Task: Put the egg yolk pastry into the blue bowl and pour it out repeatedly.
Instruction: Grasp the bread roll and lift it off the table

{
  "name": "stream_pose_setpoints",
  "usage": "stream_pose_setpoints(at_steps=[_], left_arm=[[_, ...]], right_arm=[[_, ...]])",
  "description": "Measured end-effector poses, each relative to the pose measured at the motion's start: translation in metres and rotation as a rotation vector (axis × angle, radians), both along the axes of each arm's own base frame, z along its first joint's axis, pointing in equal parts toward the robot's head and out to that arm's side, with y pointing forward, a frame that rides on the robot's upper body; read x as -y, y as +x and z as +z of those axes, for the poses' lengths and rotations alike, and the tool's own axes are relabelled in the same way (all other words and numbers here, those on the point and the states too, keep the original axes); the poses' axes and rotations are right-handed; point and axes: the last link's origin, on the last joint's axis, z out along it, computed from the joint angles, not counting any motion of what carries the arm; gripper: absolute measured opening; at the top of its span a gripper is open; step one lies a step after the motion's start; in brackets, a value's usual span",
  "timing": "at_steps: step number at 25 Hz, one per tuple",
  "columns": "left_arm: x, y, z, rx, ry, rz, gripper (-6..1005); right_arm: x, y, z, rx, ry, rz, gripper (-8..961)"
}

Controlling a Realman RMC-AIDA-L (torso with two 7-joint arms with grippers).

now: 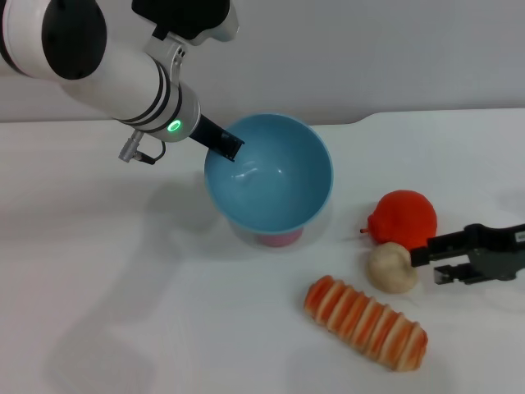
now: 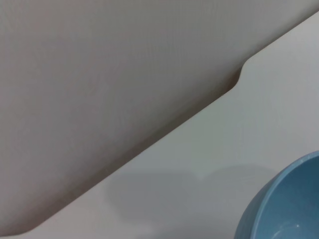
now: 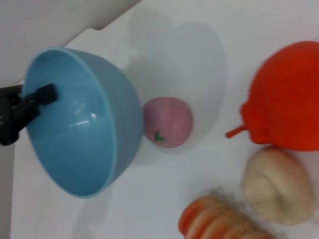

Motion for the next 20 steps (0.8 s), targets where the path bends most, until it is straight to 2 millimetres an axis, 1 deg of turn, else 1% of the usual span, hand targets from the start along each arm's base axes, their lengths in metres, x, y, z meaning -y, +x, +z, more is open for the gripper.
stream_pose_setpoints(at_steps=[1,5,8,10,17,20], left_arm=[[0.000,0.000,0.000,0.000,0.001,-0.001,0],[-0.001,0.003,-0.001,0.002,0.002,-0.011,0],[0.000,0.005,-0.003,-0.004,-0.005,-0.023,0],[0.000,0.006,-0.004,-0.005,-0.006,-0.028,-1],[0.000,0.007,-0.005,-0.001,-0.003,-0.031,-1],[0.001,0.006,-0.005,0.000,-0.004,-0.027,-1]], right_arm=[[0.000,0.000,0.000,0.000,0.000,0.000,612],[0.004,0.012,0.008,0.009,0.028,-0.040,613],[0.004,0.019,0.009,0.012,0.053,-0.062,613],[0.003,0.022,0.006,0.020,0.062,-0.071,613],[-0.006,0.024,-0.016,0.042,0.088,-0.070,613],[-0.010,0.027,-0.022,0.059,0.112,-0.078,613]])
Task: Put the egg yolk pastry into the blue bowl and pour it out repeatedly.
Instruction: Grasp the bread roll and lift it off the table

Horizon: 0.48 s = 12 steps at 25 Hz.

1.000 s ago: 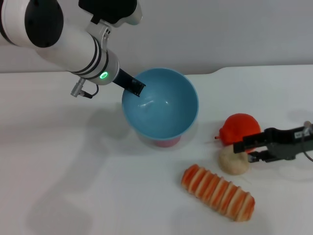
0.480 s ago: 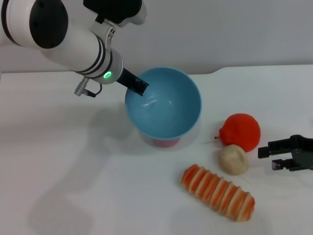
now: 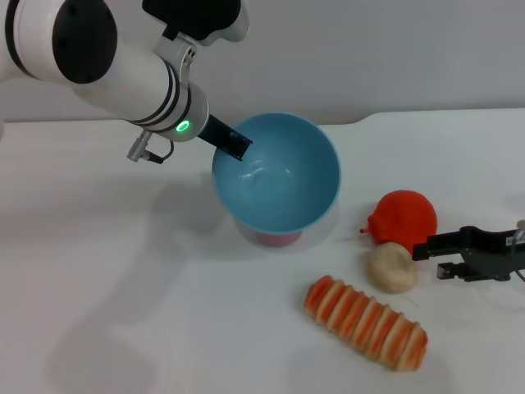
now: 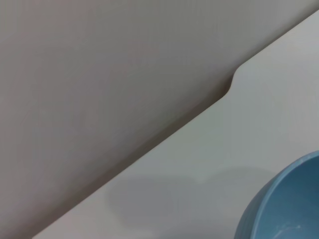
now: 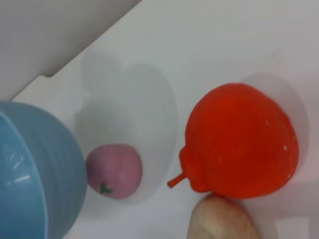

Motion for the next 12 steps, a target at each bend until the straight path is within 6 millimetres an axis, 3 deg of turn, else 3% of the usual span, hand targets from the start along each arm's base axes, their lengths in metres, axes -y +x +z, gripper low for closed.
stream_pose_setpoints(at_steps=[12], left_arm=[[0.002,0.001,-0.005,-0.019,-0.013,-0.020,0]], right_arm=[[-0.006,-0.010,-0.019,-0.003,0.020,0.028,612]])
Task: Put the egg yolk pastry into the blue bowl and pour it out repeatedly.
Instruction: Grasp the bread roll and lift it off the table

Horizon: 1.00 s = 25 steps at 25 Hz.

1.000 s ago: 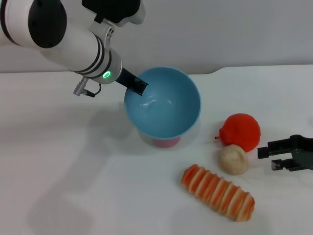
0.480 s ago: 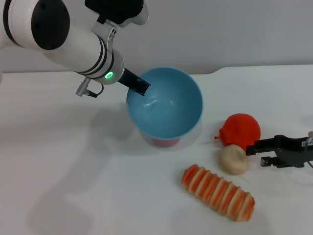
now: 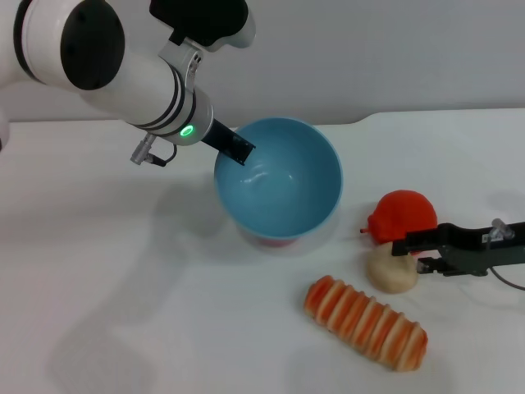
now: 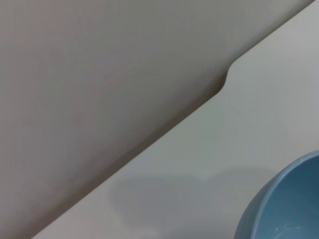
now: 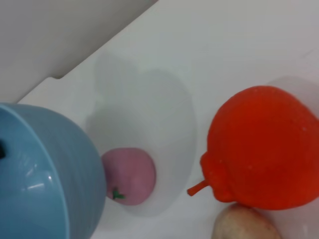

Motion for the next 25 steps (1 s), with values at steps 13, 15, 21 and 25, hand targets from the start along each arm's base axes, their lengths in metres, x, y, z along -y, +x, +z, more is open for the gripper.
stream_pose_setpoints(at_steps=[13,15,21,25], left_arm=[[-0.001,0.002,-0.001,0.001,0.001,-0.008,0],[0.000,0.002,-0.001,0.001,-0.002,-0.003,-1],[0.001,0.000,-0.002,0.011,-0.003,0.005,-1],[0.001,0.000,-0.002,0.012,-0.002,0.005,-1]], right_arm=[[-0.005,-0.001,-0.006,0.013,0.039,0.007,613],[-0.006,-0.001,-0.006,0.016,0.045,0.009,613],[-0.007,-0.003,-0.008,0.017,0.039,0.014,612],[-0.004,-0.007,-0.018,0.001,0.014,0.009,612]])
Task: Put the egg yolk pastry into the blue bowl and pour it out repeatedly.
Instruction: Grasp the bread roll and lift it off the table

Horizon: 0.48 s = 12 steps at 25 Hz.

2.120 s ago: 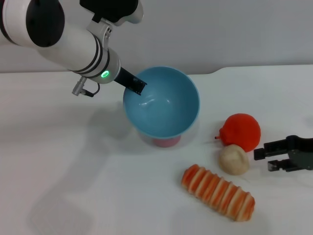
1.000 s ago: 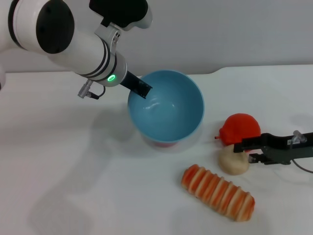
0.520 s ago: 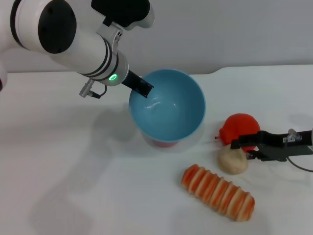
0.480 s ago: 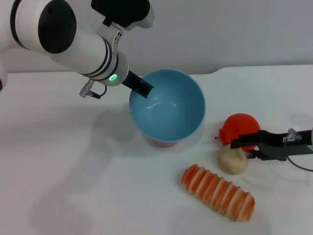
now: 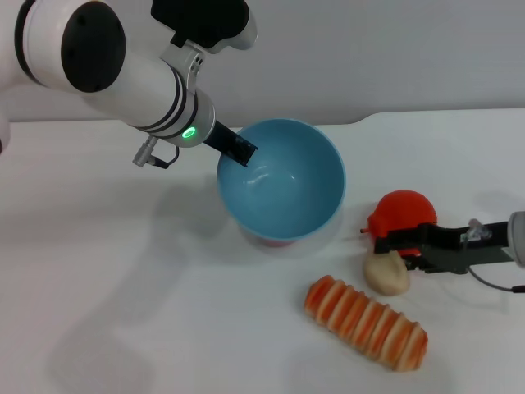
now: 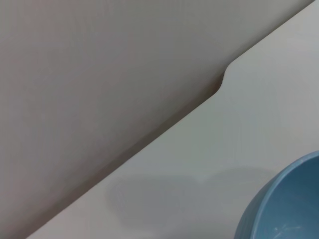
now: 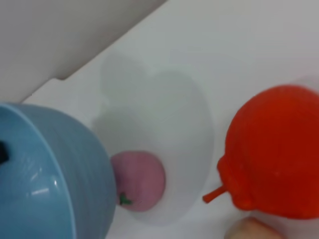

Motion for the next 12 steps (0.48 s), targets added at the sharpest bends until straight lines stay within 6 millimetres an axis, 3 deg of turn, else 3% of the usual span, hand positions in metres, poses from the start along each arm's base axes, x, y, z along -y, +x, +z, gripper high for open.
stream_pose_setpoints(at_steps=[12], left_arm=[[-0.0022,0.0017,0.0017,0.001,0.007,-0.012,0]], right_arm=[[0.0061,0.0043,-0.0094,0.002,-0.014,-0.018,597]])
